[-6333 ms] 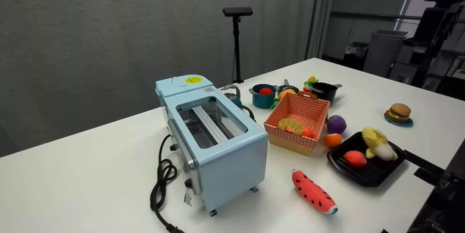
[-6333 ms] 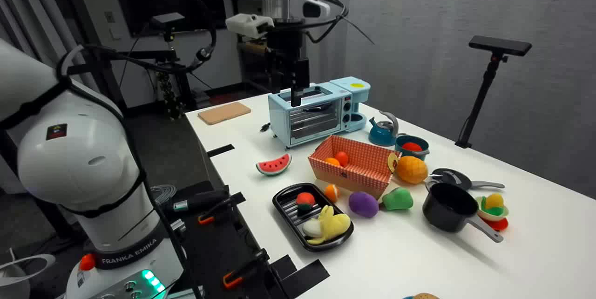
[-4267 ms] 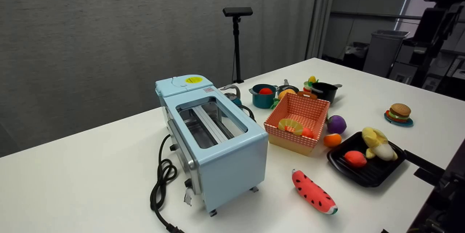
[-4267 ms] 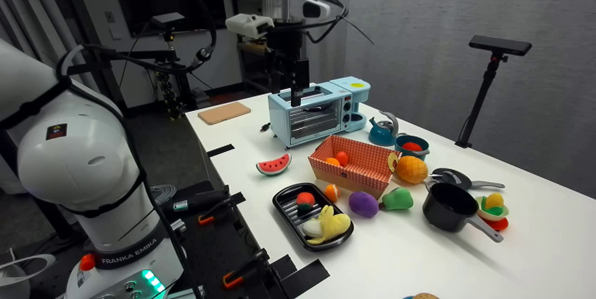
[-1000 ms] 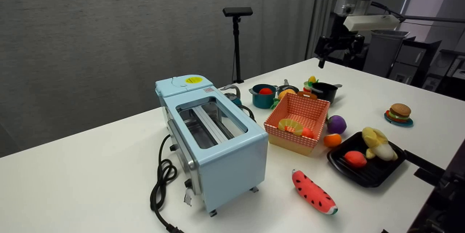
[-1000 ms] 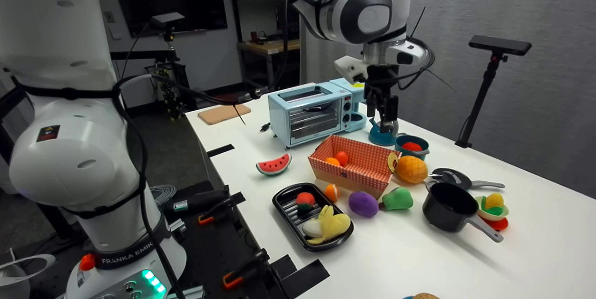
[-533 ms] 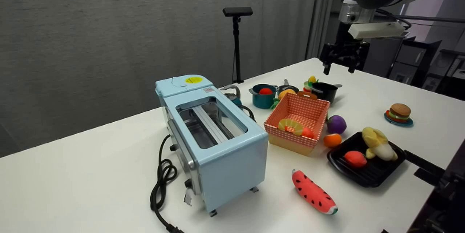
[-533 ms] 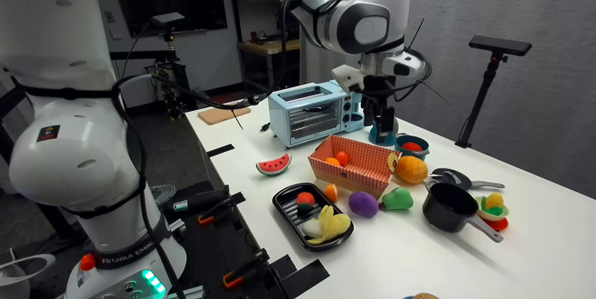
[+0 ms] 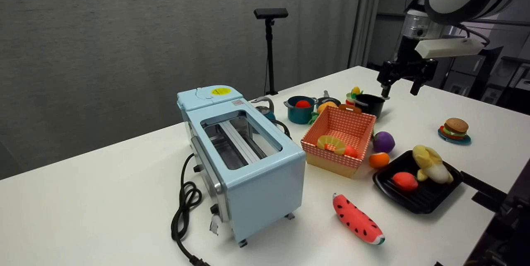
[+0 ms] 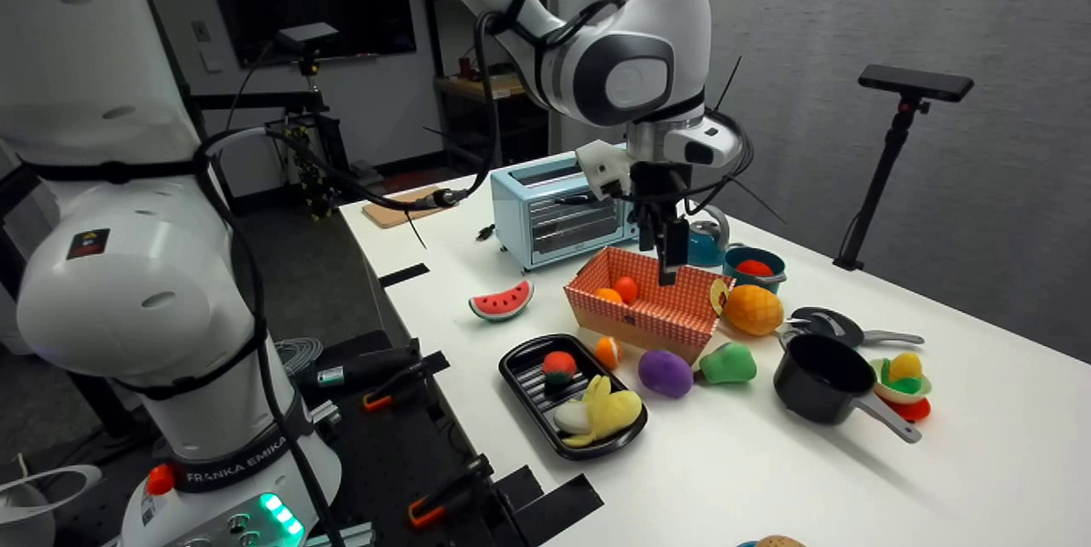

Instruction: Remove the pink plushy from the box and put it on the table

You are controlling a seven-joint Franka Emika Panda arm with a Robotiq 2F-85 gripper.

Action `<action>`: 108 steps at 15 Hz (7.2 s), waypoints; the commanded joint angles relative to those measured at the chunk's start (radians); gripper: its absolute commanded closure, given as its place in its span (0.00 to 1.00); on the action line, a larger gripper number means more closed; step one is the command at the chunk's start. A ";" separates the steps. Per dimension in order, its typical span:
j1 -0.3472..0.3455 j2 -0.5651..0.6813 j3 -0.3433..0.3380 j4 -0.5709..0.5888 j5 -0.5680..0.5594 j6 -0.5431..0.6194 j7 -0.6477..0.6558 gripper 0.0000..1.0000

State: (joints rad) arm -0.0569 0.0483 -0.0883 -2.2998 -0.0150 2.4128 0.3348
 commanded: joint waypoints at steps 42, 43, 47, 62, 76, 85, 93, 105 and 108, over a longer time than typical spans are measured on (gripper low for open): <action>0.003 0.388 -0.027 0.243 0.039 0.027 -0.062 0.00; 0.003 0.388 -0.027 0.245 0.038 0.024 -0.062 0.00; 0.013 0.330 -0.035 0.155 0.024 0.095 -0.052 0.00; 0.001 0.329 -0.017 0.036 0.066 0.157 -0.072 0.00; 0.030 0.306 -0.015 0.043 0.047 0.160 -0.056 0.00; 0.081 0.263 0.008 0.083 0.041 0.125 -0.055 0.00; 0.087 0.408 -0.002 0.271 0.023 0.052 -0.036 0.00; 0.186 0.586 -0.003 0.525 -0.067 -0.086 0.002 0.00; 0.178 0.609 -0.002 0.556 -0.056 -0.102 -0.007 0.00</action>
State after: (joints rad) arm 0.1222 0.6220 -0.0825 -1.8049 -0.0576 2.3557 0.3204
